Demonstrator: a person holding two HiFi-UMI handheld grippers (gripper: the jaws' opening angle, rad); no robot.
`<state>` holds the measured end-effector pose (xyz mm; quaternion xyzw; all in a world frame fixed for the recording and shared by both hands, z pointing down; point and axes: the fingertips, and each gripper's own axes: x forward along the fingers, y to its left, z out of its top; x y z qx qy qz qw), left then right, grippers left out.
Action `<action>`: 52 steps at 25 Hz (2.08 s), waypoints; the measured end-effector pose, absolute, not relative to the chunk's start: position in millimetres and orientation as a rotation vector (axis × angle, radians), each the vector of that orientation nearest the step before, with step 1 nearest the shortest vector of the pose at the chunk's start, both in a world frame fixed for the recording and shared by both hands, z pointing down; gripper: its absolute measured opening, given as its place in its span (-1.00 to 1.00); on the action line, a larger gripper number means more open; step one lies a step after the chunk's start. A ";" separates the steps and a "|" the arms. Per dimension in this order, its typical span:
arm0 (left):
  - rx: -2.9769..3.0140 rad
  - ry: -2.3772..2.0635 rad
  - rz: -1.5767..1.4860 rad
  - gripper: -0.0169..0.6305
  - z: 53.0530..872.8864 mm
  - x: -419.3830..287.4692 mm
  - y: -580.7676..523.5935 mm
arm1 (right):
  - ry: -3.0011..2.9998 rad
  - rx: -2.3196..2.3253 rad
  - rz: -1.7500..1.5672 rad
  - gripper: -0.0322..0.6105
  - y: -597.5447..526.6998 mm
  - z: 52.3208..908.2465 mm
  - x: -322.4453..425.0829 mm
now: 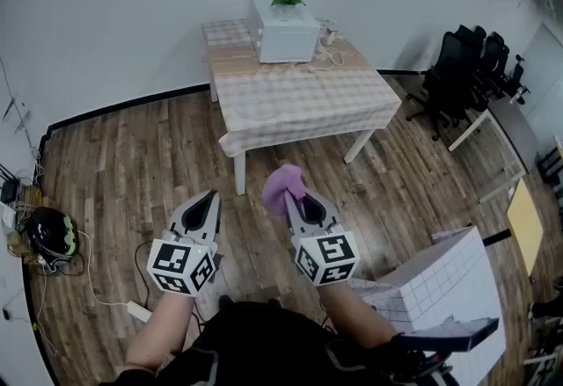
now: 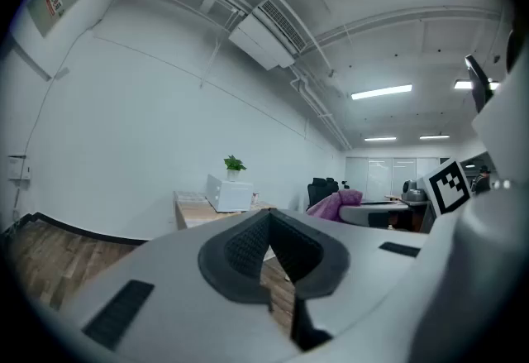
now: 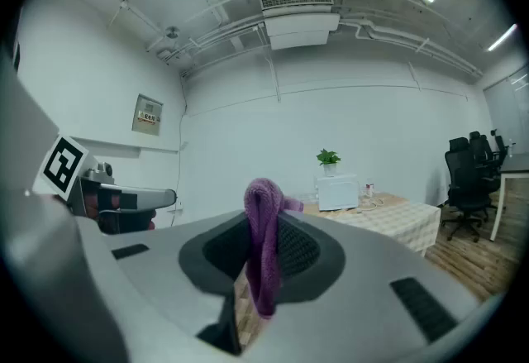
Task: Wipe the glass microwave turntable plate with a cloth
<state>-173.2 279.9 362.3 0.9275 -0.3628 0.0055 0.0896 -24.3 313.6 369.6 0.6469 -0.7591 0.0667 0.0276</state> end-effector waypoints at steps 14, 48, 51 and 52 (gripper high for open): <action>2.763 -1.040 0.021 -0.94 368.0 -168.9 279.3 | -2.335 2.039 0.212 -0.68 311.8 368.3 -22.0; 2.806 -0.844 -0.003 -0.94 373.5 -222.5 284.7 | -2.250 2.120 0.174 -0.68 315.2 360.9 -80.1; 2.807 -0.844 -0.001 -0.94 375.1 -225.6 286.6 | -2.254 2.114 0.167 -0.68 315.1 360.0 -83.7; 2.804 -0.845 -0.001 -0.94 376.0 -227.4 286.7 | -2.255 2.111 0.172 -0.68 315.7 361.3 -85.9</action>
